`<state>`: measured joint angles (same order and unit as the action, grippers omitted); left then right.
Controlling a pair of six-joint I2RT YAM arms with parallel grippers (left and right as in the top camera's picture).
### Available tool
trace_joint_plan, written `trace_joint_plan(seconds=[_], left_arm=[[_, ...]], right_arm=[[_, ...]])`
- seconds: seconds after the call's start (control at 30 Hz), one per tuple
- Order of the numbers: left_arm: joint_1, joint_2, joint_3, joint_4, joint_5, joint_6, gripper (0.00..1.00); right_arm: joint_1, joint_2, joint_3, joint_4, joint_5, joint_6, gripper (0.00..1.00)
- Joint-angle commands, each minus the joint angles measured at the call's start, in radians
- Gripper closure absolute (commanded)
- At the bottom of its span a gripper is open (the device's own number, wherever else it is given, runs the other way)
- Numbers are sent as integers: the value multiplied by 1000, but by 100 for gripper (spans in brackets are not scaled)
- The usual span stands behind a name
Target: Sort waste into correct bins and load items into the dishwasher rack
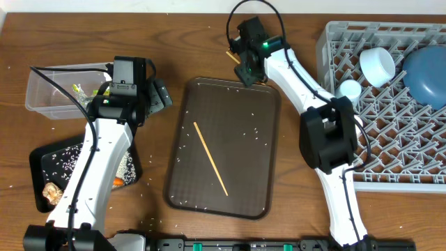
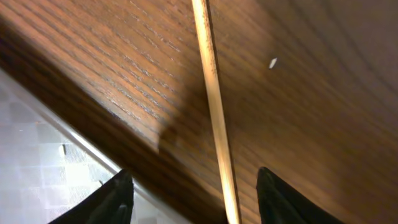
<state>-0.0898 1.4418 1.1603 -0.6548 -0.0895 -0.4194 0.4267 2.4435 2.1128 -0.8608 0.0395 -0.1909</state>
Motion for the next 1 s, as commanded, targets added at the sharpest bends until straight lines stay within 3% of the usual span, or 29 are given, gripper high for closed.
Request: trace_joint_plan(seconds=[0.0, 0.97], left_arm=[[0, -7, 5, -4, -16, -5, 2], [0, -7, 5, -4, -16, -5, 2]], right_arm=[[-5, 8, 5, 16, -14, -6, 46], [-42, 65, -32, 132, -22, 41, 58]])
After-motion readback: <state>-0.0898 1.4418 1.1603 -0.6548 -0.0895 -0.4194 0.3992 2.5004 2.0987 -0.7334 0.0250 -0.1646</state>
